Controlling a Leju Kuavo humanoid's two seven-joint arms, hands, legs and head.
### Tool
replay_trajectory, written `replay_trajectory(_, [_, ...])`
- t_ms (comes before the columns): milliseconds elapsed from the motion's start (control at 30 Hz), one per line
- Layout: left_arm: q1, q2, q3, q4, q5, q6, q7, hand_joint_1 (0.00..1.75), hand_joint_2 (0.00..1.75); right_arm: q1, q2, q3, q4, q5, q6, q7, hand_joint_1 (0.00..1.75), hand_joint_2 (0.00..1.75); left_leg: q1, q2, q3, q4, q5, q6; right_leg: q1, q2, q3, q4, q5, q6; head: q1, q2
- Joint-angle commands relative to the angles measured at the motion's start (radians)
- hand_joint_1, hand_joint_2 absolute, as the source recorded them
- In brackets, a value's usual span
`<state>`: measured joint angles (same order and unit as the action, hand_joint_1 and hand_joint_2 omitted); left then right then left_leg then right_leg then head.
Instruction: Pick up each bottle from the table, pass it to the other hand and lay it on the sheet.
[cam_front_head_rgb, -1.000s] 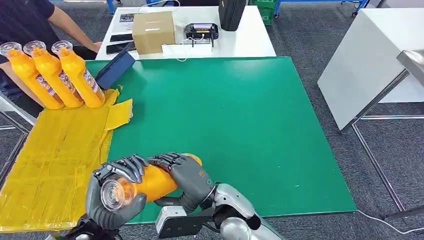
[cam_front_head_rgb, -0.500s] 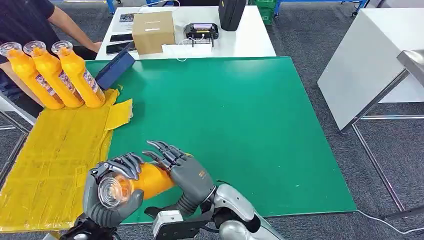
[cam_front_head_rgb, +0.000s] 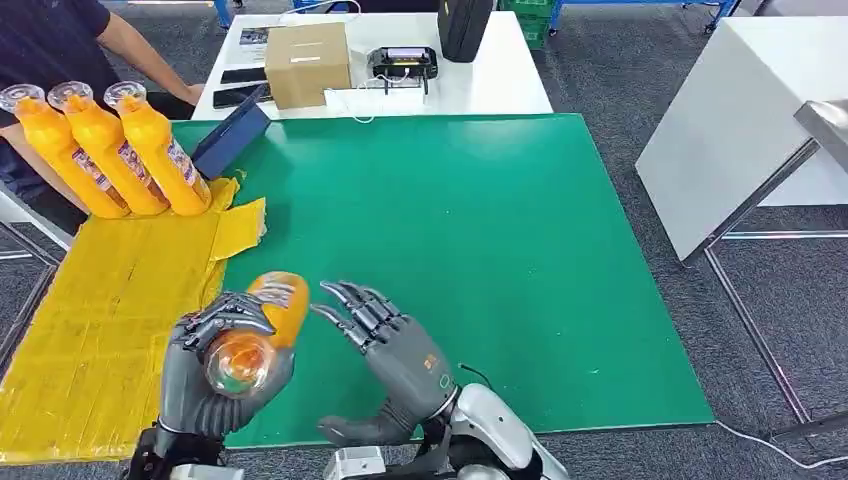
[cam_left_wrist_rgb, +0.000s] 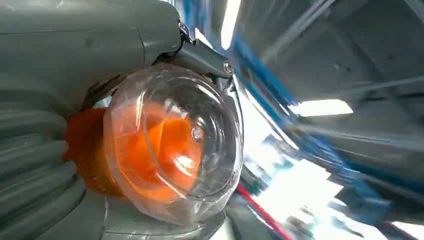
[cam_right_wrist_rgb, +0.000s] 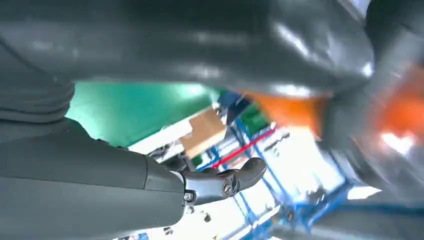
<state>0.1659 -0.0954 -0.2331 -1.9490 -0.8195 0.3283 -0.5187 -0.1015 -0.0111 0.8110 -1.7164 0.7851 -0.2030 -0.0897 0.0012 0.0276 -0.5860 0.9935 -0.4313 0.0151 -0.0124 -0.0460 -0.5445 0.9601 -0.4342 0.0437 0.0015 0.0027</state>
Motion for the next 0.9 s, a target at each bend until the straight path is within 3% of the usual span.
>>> replay_trajectory(33, [-0.072, 0.169, 0.073, 0.138, -0.634, 0.198, 0.248, 1.75, 1.75, 0.296, -0.141, -0.213, -0.325, 0.024, -0.063, -0.085, 0.00, 0.00, 0.001, -0.012, 0.003, -0.002, 0.000, -0.001, 0.000, -0.005, 0.006, -0.002, -0.003, -0.002, 0.000, 0.000])
replay_trajectory(67, [-0.080, 0.191, 0.070, 0.156, -0.704, 0.201, 0.285, 1.75, 1.75, 0.312, -0.146, -0.224, -0.339, 0.023, -0.071, -0.092, 0.00, 0.00, 0.001, -0.012, 0.003, -0.002, -0.001, -0.001, 0.000, -0.004, 0.007, -0.002, -0.003, -0.002, 0.000, 0.000])
replay_trajectory(133, [-0.125, 0.375, 0.055, 0.215, -0.751, 0.180, 0.411, 1.75, 1.75, 0.342, -0.153, -0.237, -0.370, 0.017, -0.094, -0.103, 0.00, 0.00, 0.000, -0.009, 0.002, -0.002, 0.000, -0.002, 0.000, -0.003, 0.004, -0.001, -0.002, -0.002, -0.001, 0.000])
replay_trajectory(167, [-0.167, 0.481, -0.052, 0.247, -0.751, 0.145, 0.530, 1.75, 1.75, 0.348, -0.162, -0.235, -0.378, 0.023, -0.102, -0.103, 0.00, 0.00, 0.001, -0.008, 0.002, -0.002, 0.000, -0.002, 0.000, -0.001, 0.004, -0.001, -0.002, -0.003, 0.000, 0.000])
replay_trajectory(200, [-0.167, 0.481, -0.052, 0.247, -0.751, 0.145, 0.530, 1.75, 1.75, 0.348, -0.162, -0.235, -0.378, 0.023, -0.102, -0.103, 0.00, 0.00, 0.001, -0.010, 0.003, -0.002, 0.000, -0.003, 0.000, -0.003, 0.005, 0.000, -0.003, -0.004, 0.000, 0.000])
replay_trajectory(267, [-0.298, 0.668, -0.323, 0.304, -0.751, 0.064, 0.786, 1.75, 1.75, 0.347, -0.171, -0.244, -0.380, -0.001, -0.109, -0.105, 0.00, 0.00, 0.002, -0.012, 0.001, -0.001, 0.001, -0.003, 0.001, -0.005, 0.003, 0.000, -0.003, -0.003, 0.001, 0.000])
replay_trajectory(333, [-0.341, 0.682, -0.403, 0.369, -0.751, 0.004, 0.808, 1.75, 1.75, 0.346, -0.175, -0.261, -0.378, -0.022, -0.109, -0.115, 0.00, 0.00, 0.003, -0.013, -0.001, 0.000, 0.001, -0.002, 0.004, -0.007, 0.002, 0.000, -0.002, -0.003, 0.000, 0.000])
replay_trajectory(400, [-0.362, 0.663, -0.405, 0.436, -0.751, -0.030, 0.775, 1.75, 1.75, 0.344, -0.175, -0.275, -0.373, -0.038, -0.097, -0.125, 0.00, 0.00, 0.001, -0.011, 0.000, -0.001, 0.002, -0.002, 0.001, -0.006, 0.001, 0.000, -0.001, -0.003, -0.002, 0.000])
replay_trajectory(467, [-0.367, 0.624, -0.361, 0.507, -0.751, -0.050, 0.701, 1.75, 1.75, 0.340, -0.169, -0.284, -0.363, -0.042, -0.089, -0.133, 0.00, 0.00, 0.003, -0.010, 0.000, -0.001, 0.003, -0.003, 0.002, -0.004, -0.008, 0.000, -0.001, -0.003, 0.000, 0.000])
replay_trajectory(533, [-0.367, 0.590, -0.332, 0.562, -0.751, -0.089, 0.634, 1.75, 1.75, 0.334, -0.164, -0.288, -0.353, -0.048, -0.080, -0.135, 0.00, 0.00, 0.002, -0.006, 0.002, -0.003, 0.002, -0.002, 0.001, -0.001, -0.006, -0.001, -0.001, -0.003, 0.000, 0.000])
replay_trajectory(600, [-0.373, 0.586, -0.335, 0.587, -0.751, -0.090, 0.621, 1.75, 1.75, 0.330, -0.160, -0.289, -0.348, -0.050, -0.077, -0.137, 0.00, 0.00, 0.002, -0.006, 0.000, -0.002, 0.002, -0.002, 0.002, 0.001, 0.002, -0.001, -0.001, -0.003, 0.000, 0.000])
replay_trajectory(900, [-0.328, 0.529, -0.245, 0.639, -0.751, -0.138, 0.472, 1.75, 1.75, 0.312, -0.149, -0.291, -0.323, -0.065, -0.061, -0.141, 0.00, 0.00, 0.000, -0.003, -0.002, -0.001, 0.003, -0.002, 0.000, 0.000, -0.002, 0.000, 0.002, -0.004, 0.000, 0.000])
